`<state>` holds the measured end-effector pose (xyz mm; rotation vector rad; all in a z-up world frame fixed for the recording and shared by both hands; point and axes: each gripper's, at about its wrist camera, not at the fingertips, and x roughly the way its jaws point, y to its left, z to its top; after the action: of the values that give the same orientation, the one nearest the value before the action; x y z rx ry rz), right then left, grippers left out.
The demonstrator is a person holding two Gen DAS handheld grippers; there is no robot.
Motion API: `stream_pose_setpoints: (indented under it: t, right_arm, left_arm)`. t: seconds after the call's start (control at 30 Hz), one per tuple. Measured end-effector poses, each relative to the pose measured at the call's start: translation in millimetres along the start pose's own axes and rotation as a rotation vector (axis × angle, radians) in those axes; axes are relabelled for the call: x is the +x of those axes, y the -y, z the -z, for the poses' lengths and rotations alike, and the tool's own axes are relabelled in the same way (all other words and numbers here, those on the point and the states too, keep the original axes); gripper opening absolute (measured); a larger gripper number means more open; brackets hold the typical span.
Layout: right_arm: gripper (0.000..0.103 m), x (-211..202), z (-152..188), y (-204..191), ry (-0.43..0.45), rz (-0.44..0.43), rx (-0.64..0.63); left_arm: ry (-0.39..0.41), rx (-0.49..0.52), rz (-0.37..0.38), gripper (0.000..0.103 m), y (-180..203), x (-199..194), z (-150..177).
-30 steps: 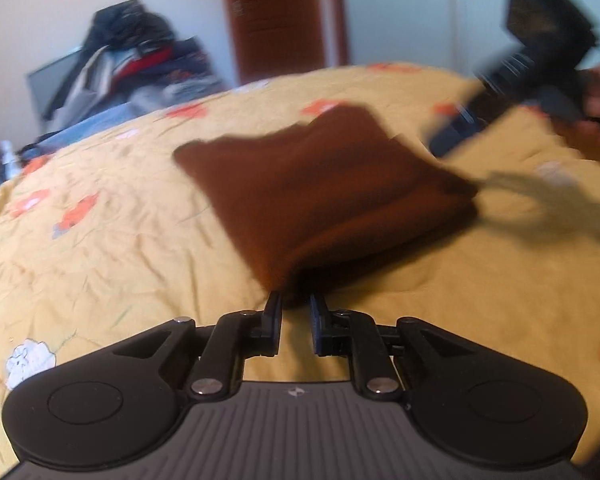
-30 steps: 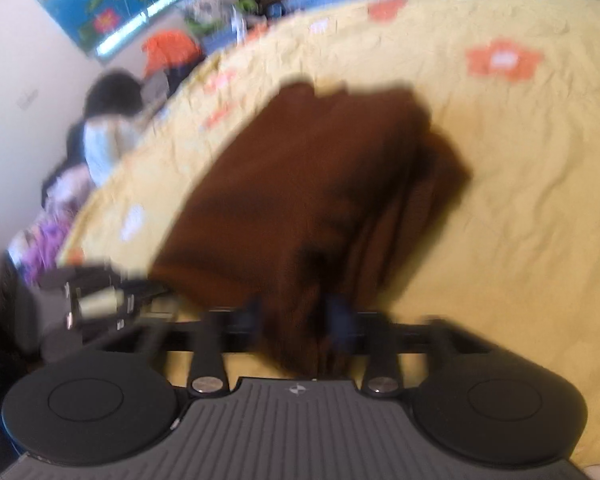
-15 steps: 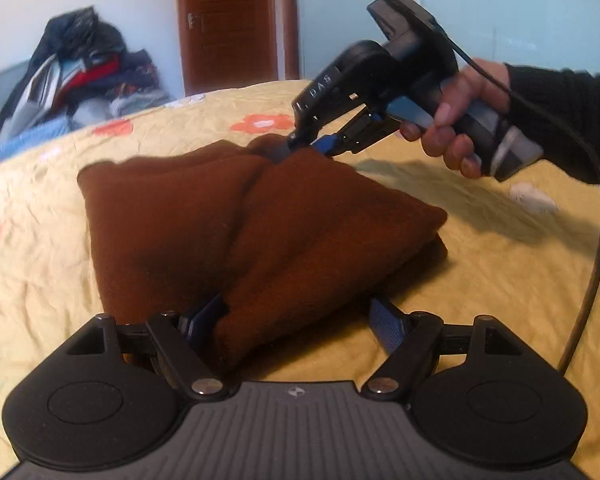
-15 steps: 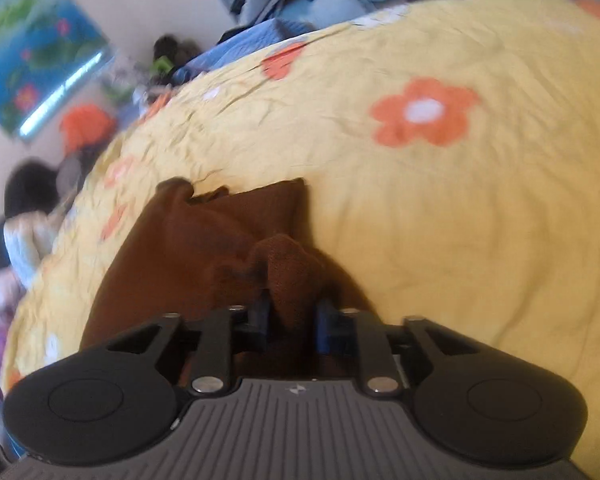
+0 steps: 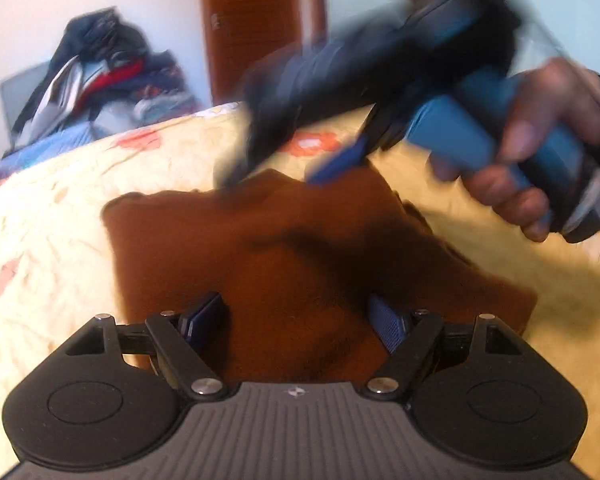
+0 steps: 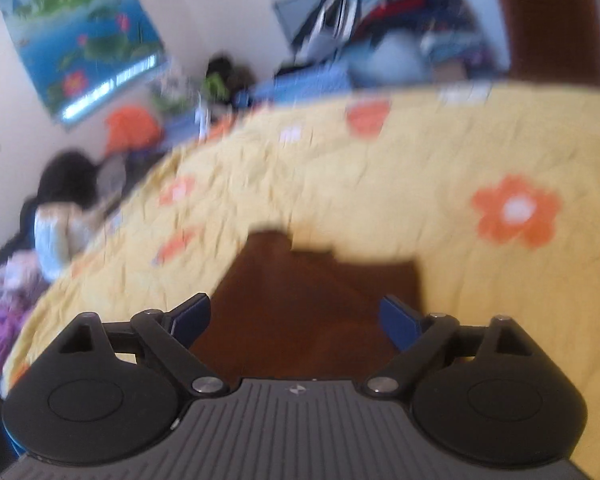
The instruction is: Fold small clothes
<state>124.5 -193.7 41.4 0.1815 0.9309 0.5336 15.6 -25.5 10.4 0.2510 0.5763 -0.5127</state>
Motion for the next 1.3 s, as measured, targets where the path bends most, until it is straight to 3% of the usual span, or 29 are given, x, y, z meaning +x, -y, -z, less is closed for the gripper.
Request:
stream_pose_setpoints:
  t: [0.1, 0.27, 0.33, 0.4, 0.5, 0.6, 0.63, 0.83, 0.97, 1.1, 1.23, 1.3]
  right_arm:
    - [0.085, 0, 22, 16, 0.063, -0.035, -0.068]
    - [0.083, -4, -10, -2, -0.014, 0.056, -0.063]
    - [0.086, -13, -26, -15, 0.054, 0.019, -0.068]
    - [0.093, -10, -41, -30, 0.064, -0.061, -0.071]
    - [0.095, 20, -46, -56, -0.01, -0.102, -0.114]
    - [0.095, 73, -35, -55, -0.154, -0.066, -0.12]
    - [0.103, 73, -22, -54, -0.094, -0.091, -0.171]
    - [0.1, 69, -21, -54, -0.068, -0.073, -0.208]
    - [0.099, 16, -20, -29, 0.036, -0.068, -0.006]
    - [0.103, -61, 13, 21, 0.203, -0.132, 0.169]
    - [0.103, -77, 42, 81, 0.167, -0.024, 0.357]
    - [0.103, -67, 49, 93, 0.112, -0.007, 0.404]
  left_arm:
    - [0.011, -0.056, 0.011, 0.08, -4, -1, 4]
    - [0.029, -0.062, 0.0, 0.08, -3, 3, 6]
    - [0.031, -0.069, -0.001, 0.08, -3, 3, 6]
    - [0.036, -0.067, -0.006, 0.08, -2, 1, 5]
    - [0.034, -0.067, -0.009, 0.08, 0, 2, 4]
    - [0.038, -0.066, -0.009, 0.08, 2, 2, 5]
    - [0.039, -0.068, -0.009, 0.08, 1, 2, 5]
    - [0.042, -0.064, -0.008, 0.08, 3, 1, 6]
    - [0.081, -0.085, -0.036, 0.081, 3, -27, 7]
    - [0.12, -0.269, -0.001, 0.083, -34, -59, 17]
    - [0.016, -0.629, 0.049, 0.082, -95, -34, 26]
    - [-0.012, -0.733, 0.091, 0.082, -111, -16, 24]
